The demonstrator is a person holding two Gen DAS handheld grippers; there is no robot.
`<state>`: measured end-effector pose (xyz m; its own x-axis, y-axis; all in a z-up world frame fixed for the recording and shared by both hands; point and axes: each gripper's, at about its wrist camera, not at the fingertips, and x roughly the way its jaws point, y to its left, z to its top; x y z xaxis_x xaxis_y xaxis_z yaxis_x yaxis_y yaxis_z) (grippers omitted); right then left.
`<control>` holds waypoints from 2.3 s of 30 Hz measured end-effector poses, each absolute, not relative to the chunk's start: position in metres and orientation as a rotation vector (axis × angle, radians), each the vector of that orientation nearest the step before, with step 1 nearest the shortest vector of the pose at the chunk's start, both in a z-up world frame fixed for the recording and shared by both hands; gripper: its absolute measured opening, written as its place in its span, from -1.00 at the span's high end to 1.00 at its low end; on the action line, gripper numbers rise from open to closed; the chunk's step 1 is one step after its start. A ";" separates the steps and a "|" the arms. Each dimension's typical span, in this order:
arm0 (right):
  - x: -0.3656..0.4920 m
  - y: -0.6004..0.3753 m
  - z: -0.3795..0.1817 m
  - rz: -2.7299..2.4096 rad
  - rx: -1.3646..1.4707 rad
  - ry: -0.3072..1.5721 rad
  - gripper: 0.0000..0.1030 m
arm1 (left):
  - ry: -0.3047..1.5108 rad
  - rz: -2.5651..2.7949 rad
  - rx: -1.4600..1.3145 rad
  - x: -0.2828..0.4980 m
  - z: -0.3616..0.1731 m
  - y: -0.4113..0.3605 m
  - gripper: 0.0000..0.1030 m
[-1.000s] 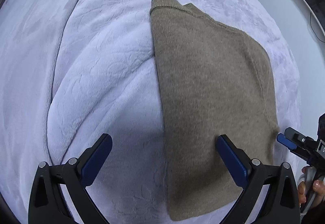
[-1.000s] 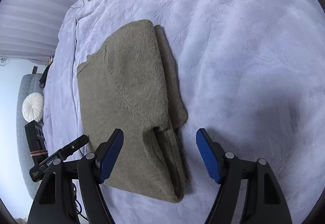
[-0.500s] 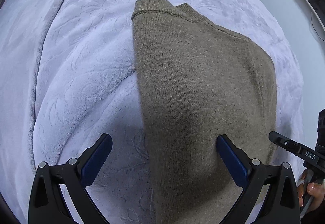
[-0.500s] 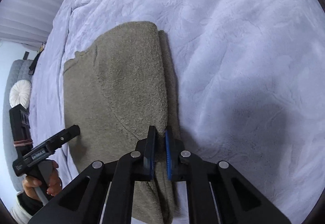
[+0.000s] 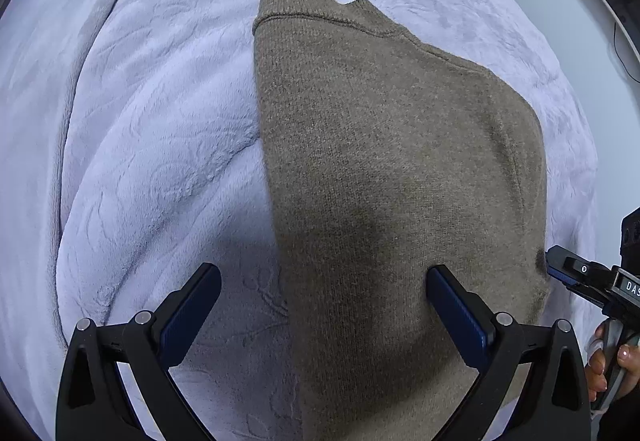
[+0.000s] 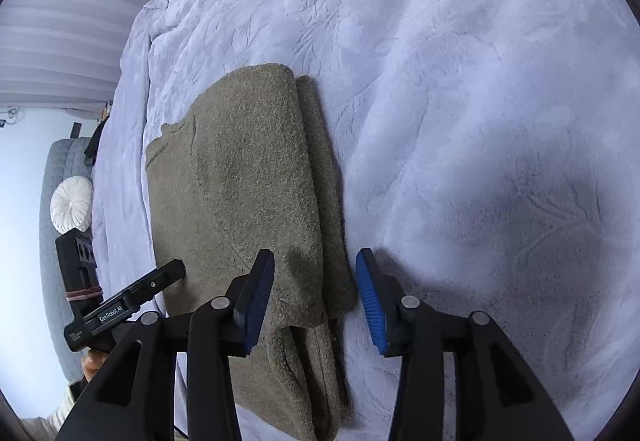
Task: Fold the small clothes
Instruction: 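Grasp the folded brown sweater's edge with the right tool while the left tool grasps it too, then lift the grasped sweater edge with both tools and fold it over the other half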
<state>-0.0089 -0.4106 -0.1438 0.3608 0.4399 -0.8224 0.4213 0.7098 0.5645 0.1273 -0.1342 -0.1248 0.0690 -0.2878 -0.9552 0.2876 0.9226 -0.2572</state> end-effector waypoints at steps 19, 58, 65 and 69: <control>0.022 -0.402 -0.182 0.228 0.930 1.260 -0.26 | 1.544 -0.630 -0.190 0.135 -0.150 -0.148 -1.00; -0.008 -0.297 -0.126 0.392 1.111 1.185 0.30 | 1.442 -0.640 -0.244 0.069 -0.070 -0.088 0.01; -0.018 -0.251 -0.136 0.436 1.126 1.260 0.30 | 1.465 -0.597 -0.230 0.043 -0.076 -0.072 0.01; -0.021 -0.228 -0.131 0.482 1.099 1.279 0.30 | 1.437 -0.580 -0.242 0.029 -0.069 -0.045 0.01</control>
